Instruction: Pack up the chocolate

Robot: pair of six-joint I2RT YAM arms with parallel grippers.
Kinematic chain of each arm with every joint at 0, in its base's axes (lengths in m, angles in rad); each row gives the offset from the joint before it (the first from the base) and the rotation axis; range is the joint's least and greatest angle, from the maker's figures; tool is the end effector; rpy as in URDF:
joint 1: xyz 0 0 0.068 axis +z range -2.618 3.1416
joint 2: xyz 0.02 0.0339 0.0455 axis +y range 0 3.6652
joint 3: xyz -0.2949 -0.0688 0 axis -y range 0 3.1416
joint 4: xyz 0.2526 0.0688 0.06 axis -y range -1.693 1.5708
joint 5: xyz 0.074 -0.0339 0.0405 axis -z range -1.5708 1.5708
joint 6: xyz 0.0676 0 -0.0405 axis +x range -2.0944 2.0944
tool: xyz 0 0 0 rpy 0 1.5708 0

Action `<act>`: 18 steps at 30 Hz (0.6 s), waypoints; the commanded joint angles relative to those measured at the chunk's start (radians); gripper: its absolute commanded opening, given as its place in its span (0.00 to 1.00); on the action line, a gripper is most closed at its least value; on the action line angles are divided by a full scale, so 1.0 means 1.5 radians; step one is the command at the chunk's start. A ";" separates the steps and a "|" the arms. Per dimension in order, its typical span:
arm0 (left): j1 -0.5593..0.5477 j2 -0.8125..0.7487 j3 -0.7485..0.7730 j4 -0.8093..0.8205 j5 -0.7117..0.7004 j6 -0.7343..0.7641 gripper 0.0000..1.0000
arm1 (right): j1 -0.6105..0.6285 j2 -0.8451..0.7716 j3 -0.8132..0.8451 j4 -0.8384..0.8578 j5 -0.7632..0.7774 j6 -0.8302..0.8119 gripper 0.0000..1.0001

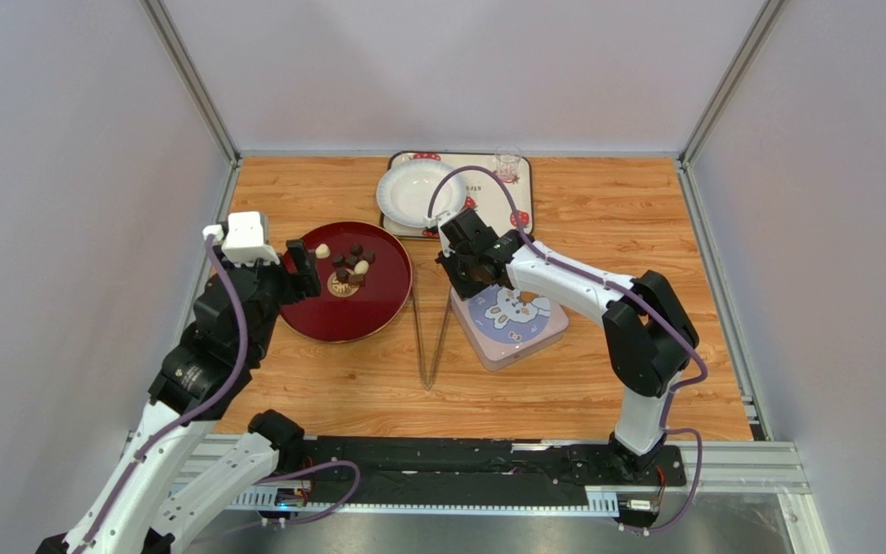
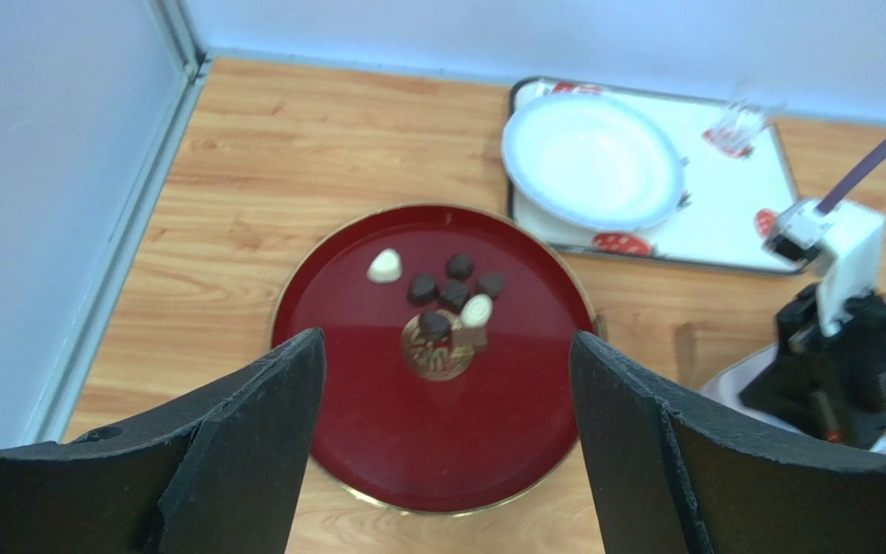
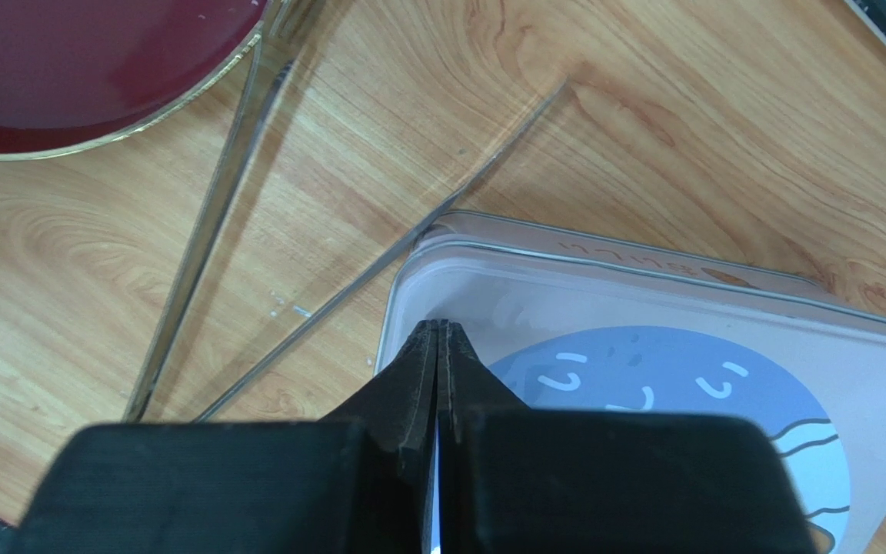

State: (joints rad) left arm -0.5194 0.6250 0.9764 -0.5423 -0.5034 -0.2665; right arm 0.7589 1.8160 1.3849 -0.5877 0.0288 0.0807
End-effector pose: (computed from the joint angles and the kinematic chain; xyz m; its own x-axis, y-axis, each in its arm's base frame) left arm 0.1274 -0.0353 0.4041 -0.1651 -0.1713 -0.9713 -0.0206 0.9852 -0.1703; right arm 0.3064 0.2879 0.2280 -0.6704 -0.5247 -0.5247 -0.6249 0.7805 0.0178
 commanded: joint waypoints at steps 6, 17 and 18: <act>0.002 -0.034 -0.064 0.056 -0.053 0.067 0.85 | 0.018 0.064 0.035 -0.048 0.039 -0.004 0.00; 0.004 -0.043 -0.074 0.059 -0.052 0.070 0.85 | 0.028 0.041 0.060 -0.087 0.069 0.015 0.00; 0.004 -0.042 -0.074 0.060 -0.051 0.070 0.85 | 0.027 0.027 0.072 -0.089 0.071 0.017 0.00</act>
State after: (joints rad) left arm -0.5190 0.5674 0.8719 -0.4847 -0.5781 -0.1829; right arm 0.7952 1.8999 1.4712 -0.6373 0.1226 0.0845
